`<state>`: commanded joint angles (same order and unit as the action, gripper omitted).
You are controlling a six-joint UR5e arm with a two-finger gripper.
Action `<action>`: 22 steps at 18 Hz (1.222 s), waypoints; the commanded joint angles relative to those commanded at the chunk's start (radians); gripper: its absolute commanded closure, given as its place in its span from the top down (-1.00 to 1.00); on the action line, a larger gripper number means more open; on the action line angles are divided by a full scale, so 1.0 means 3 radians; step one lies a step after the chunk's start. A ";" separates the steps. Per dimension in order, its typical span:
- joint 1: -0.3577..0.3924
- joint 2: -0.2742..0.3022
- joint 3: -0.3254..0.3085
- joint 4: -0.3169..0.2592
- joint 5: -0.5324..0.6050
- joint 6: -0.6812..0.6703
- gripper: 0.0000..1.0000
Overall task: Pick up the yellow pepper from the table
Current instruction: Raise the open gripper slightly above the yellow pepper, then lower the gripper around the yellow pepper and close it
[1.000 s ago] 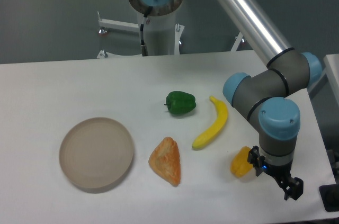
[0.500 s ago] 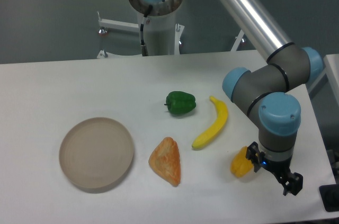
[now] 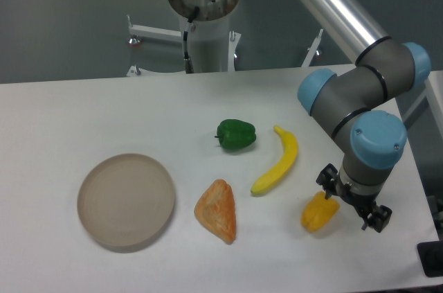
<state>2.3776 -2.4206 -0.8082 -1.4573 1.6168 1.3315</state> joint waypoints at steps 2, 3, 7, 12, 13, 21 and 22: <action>0.0036 0.0000 -0.0042 -0.0010 -0.0036 -0.0005 1.00; 0.0041 0.0000 -0.0042 -0.0015 -0.0142 -0.0071 1.00; 0.0016 -0.0026 -0.0052 0.0000 -0.0194 -0.0337 1.00; -0.0081 0.0000 -0.0241 0.0102 -0.0143 -0.0399 1.00; -0.0087 0.0000 -0.0241 0.0107 -0.0128 -0.0399 1.00; -0.0097 0.0005 -0.0297 0.0113 -0.0041 -0.0399 1.00; -0.0097 0.0010 -0.0323 0.0113 -0.0041 -0.0399 1.00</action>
<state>2.3485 -2.4176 -0.9050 -1.4235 1.6045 1.2118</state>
